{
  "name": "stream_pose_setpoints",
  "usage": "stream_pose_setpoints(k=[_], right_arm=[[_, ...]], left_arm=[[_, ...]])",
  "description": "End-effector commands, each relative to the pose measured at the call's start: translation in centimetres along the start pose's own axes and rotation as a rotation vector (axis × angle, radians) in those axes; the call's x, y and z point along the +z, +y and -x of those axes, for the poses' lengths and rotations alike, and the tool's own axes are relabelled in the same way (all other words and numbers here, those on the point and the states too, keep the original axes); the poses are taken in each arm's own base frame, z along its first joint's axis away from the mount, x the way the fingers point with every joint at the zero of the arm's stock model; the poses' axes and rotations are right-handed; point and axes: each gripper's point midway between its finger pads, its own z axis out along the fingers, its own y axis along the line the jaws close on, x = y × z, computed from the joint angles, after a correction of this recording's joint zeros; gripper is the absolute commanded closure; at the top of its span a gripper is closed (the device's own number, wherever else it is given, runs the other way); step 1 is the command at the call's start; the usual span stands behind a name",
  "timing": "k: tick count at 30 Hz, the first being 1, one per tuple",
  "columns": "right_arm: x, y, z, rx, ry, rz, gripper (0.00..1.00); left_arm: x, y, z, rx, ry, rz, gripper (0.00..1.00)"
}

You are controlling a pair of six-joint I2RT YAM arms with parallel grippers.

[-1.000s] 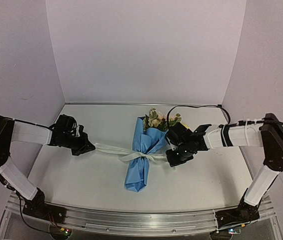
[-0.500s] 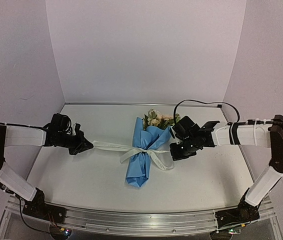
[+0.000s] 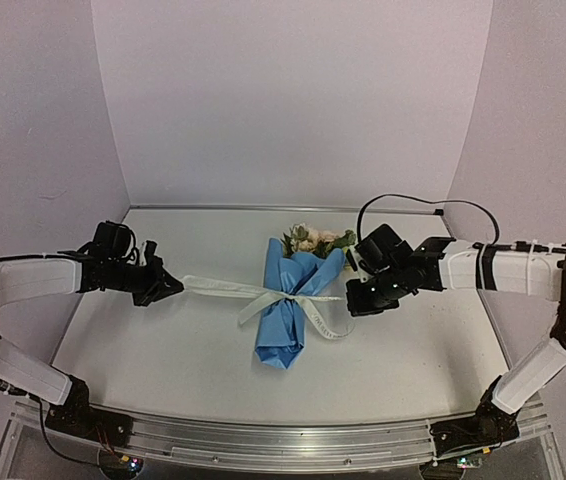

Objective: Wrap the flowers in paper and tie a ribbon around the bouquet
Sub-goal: Tie the half-tied ribbon at the center of the board.

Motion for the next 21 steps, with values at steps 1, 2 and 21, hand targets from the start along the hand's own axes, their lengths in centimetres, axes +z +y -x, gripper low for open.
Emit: stream_pose_setpoints(k=[1, 2, 21], right_arm=[[-1.7, -11.5, -6.3, 0.120, 0.196, -0.426, 1.00], [-2.0, -11.7, -6.2, 0.132, 0.190, -0.429, 1.00], [2.9, -1.4, -13.9, 0.059, 0.288, -0.139, 0.99]], left_arm=[[-2.5, 7.4, 3.4, -0.087, -0.200, 0.305, 1.00], [-2.7, 7.1, 3.7, -0.083, -0.206, 0.300, 1.00], [4.1, 4.3, -3.1, 0.042, 0.070, 0.137, 1.00]])
